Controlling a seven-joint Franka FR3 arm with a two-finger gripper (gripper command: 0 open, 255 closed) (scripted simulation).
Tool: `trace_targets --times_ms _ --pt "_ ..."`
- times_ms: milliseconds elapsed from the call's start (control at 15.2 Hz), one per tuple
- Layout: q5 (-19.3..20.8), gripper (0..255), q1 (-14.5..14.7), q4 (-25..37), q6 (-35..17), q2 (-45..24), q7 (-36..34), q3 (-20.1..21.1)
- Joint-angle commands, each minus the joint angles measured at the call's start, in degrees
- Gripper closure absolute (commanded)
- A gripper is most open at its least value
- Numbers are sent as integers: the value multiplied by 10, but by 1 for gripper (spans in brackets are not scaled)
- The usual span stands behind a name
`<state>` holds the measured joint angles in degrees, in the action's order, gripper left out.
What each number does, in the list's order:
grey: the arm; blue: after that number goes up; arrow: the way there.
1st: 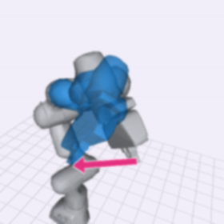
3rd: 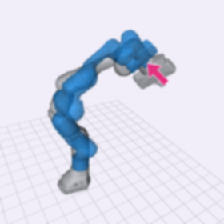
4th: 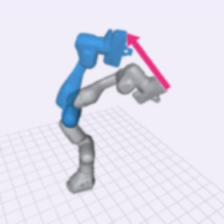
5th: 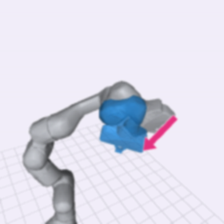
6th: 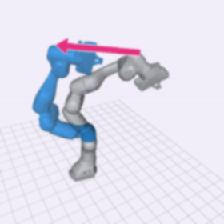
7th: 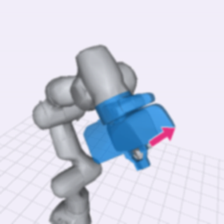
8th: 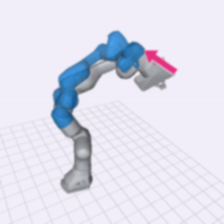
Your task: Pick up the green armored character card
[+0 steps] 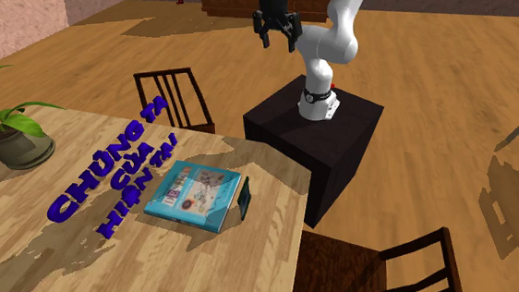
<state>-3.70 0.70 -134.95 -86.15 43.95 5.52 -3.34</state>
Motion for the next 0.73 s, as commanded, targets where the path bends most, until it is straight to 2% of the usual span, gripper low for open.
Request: trace_targets --times_ms 0,660 --pt "0 0 0 0 0 0 0 0" --pt "17 0 26 83 -98 -242 24 25"
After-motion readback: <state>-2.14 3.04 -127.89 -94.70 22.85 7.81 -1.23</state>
